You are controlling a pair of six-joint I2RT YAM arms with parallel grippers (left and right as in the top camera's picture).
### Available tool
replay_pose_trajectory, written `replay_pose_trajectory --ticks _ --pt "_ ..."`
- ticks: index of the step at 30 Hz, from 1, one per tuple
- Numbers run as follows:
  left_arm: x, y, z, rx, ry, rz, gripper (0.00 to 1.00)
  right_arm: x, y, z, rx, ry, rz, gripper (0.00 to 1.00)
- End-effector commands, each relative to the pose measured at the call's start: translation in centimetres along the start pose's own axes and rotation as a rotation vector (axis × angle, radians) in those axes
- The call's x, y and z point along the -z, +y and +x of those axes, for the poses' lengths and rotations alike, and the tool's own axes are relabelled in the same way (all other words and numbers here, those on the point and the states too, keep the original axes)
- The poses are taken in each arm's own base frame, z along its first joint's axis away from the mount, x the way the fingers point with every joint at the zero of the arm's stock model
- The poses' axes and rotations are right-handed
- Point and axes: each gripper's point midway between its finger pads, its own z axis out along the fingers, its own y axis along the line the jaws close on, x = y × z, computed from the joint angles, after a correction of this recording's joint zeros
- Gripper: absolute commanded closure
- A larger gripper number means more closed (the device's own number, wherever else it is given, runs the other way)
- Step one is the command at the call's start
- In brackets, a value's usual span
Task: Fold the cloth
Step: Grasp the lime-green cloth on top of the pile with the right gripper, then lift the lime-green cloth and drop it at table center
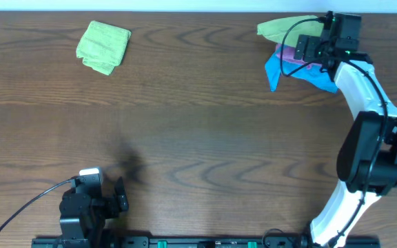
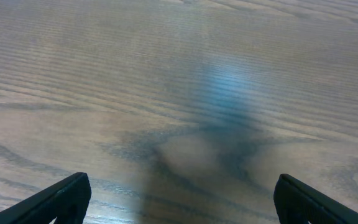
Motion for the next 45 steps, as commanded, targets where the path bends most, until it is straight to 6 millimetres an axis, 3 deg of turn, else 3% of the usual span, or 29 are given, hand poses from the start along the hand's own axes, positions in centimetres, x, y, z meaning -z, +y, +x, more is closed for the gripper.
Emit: replay_pose_trajectory --ticks 1,7,13,20,22,28,30,33,37,41,45 --pt "-0.3 0.3 1.8 -0.024 0.065 -0.015 0.05 -0.5 -2.2 -0.6 -0.02 -0.018 0.027 0.01" --pt "-0.3 0.3 1.8 -0.024 0.064 -0.015 0.05 -1.3 -4.1 -0.1 -0.061 -0.01 0.008 0.01" --pt "-0.3 0.3 1.8 -0.024 0.065 -0.015 0.04 -2.8 -3.8 1.2 -0.07 0.013 -0.009 0.02" --pt "-0.3 0.3 1.8 -0.024 0.065 -0.015 0.05 -3.5 -4.0 1.2 -0.071 0.004 -0.009 0.08" --pt "-0.3 0.3 1.8 -0.024 0.065 -0.015 0.05 -3.7 -4.0 1.3 -0.072 0.002 -0.009 0.22" --pt "-0.3 0.3 1.8 -0.024 0.065 -0.015 0.05 -3.3 -3.6 -0.2 -0.072 -0.026 -0.019 0.94" --pt "-0.3 0.3 1.8 -0.024 0.065 -0.015 0.05 -2.9 -3.2 -0.9 -0.068 -0.026 -0.024 0.99" --pt "-0.3 0.3 1.8 -0.024 0.065 -0.015 0.05 -1.7 -2.3 -2.9 -0.061 -0.038 -0.057 0.99" --pt "-0.3 0.3 1.8 -0.024 0.065 -0.015 0.05 1.7 -0.5 -5.7 -0.027 -0.042 -0.092 0.99" --pt "-0.3 0.3 1.8 -0.024 0.065 -0.015 0.04 5.2 1.5 -6.1 0.039 0.007 -0.121 0.99" --pt "-0.3 0.3 1.8 -0.024 0.065 -0.015 0.05 10.5 5.1 -6.0 0.167 0.034 -0.166 0.99"
